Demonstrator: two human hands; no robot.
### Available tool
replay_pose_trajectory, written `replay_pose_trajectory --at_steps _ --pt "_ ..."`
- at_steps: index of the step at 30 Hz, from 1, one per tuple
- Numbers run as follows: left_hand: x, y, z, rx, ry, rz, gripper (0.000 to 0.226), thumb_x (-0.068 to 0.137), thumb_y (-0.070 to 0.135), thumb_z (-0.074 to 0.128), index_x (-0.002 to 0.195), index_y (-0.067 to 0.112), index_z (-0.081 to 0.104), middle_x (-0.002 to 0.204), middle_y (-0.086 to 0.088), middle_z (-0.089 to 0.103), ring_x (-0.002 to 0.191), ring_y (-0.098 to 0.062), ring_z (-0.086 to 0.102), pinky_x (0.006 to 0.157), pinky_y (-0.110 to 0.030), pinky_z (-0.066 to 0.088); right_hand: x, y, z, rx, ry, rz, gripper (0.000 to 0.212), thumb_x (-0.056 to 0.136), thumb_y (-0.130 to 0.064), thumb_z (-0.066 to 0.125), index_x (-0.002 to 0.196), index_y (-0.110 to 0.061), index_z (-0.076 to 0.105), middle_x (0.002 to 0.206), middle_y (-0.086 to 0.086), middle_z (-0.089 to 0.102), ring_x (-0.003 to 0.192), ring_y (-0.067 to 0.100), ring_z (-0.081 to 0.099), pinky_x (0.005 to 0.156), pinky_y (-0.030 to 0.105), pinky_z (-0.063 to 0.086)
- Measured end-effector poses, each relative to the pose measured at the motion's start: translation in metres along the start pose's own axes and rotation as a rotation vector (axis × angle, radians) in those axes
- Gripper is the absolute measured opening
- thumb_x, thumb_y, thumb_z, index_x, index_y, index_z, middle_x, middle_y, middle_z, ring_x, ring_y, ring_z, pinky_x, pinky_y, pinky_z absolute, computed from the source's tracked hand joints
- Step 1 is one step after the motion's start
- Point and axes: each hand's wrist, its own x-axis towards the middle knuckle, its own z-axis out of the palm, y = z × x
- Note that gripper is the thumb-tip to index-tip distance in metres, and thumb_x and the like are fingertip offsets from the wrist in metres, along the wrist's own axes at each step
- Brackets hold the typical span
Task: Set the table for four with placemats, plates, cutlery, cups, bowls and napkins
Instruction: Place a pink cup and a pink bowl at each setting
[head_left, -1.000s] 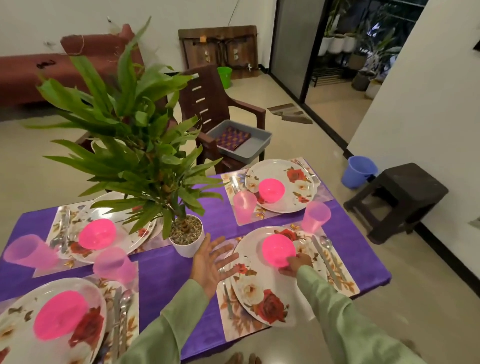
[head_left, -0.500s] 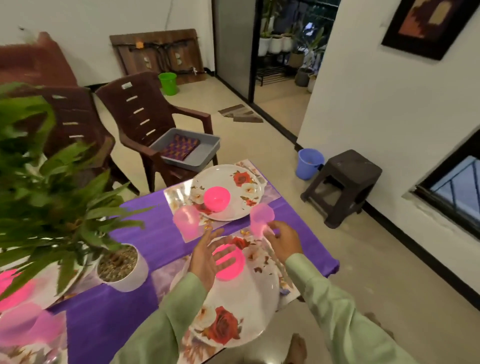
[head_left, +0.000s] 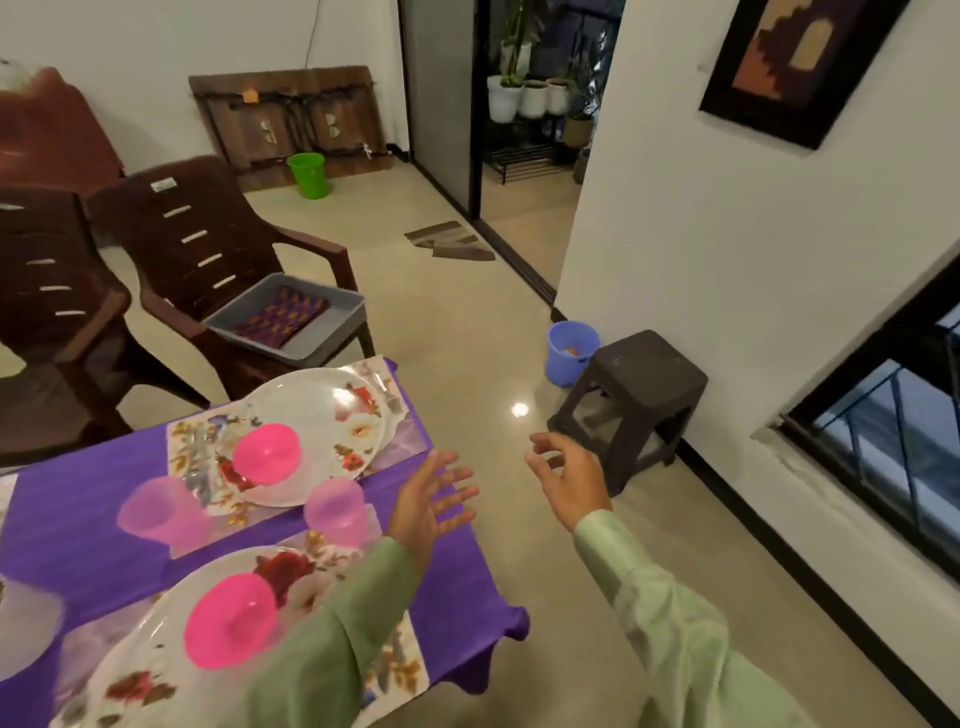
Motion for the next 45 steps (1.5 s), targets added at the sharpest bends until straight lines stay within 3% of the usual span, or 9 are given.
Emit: replay_pose_trajectory --at_steps 3,16,22,36,40,45 --pt "0.023 -0.007 0.037 0.008 0.003 0.003 0.046 0.097 0.045 0.048 0.127 0.013 0.060 0.123 -0.013 0.067 0.105 -0.031 0.066 0.089 -0.046 0.052 0.023 0.019 -0.030 -0.008 -0.018 0.004 0.021 0.089 -0.026 0.067 0.111 -0.026 0.068 0.095 -0.008 0.067 0.083 0.012 0.063 0.077 0.024 0.050" --pt "0.141 -0.003 0.127 -0.092 0.117 0.079 0.045 0.096 0.047 0.051 0.126 0.015 0.060 0.120 -0.011 0.069 0.110 -0.032 0.066 0.096 -0.050 0.050 0.167 0.067 -0.071 -0.046 -0.197 -0.049 0.023 0.090 -0.028 0.066 0.113 -0.027 0.066 0.094 -0.009 0.067 0.082 0.010 0.058 0.083 0.030 0.050" --pt "0.201 0.016 0.156 -0.166 0.227 0.104 0.042 0.096 0.046 0.051 0.125 0.016 0.060 0.120 -0.010 0.069 0.107 -0.031 0.067 0.089 -0.046 0.053 0.250 0.060 -0.073 -0.091 -0.387 -0.108 0.027 0.091 -0.028 0.065 0.118 -0.023 0.065 0.100 -0.006 0.066 0.079 0.014 0.061 0.078 0.029 0.052" --pt "0.310 0.108 0.153 -0.214 0.499 0.261 0.038 0.097 0.044 0.053 0.123 0.017 0.062 0.120 -0.009 0.068 0.108 -0.030 0.067 0.092 -0.048 0.054 0.440 0.019 0.003 -0.066 -0.635 -0.263 0.028 0.091 -0.026 0.065 0.119 -0.021 0.065 0.101 -0.003 0.066 0.074 0.010 0.059 0.075 0.025 0.049" --pt "0.358 0.146 0.148 -0.247 0.585 0.290 0.037 0.098 0.038 0.053 0.126 0.015 0.060 0.122 -0.011 0.066 0.113 -0.034 0.063 0.092 -0.048 0.051 0.507 0.006 0.037 -0.052 -0.707 -0.306 0.028 0.091 -0.025 0.065 0.118 -0.020 0.065 0.100 -0.003 0.066 0.075 0.011 0.060 0.077 0.028 0.051" --pt "0.412 0.196 0.136 -0.253 0.695 0.324 0.035 0.094 0.039 0.059 0.123 0.019 0.061 0.118 -0.009 0.068 0.106 -0.030 0.066 0.088 -0.045 0.053 0.587 -0.025 0.078 -0.057 -0.817 -0.342 0.025 0.092 -0.024 0.064 0.117 -0.023 0.064 0.099 -0.004 0.065 0.083 0.016 0.063 0.084 0.033 0.053"
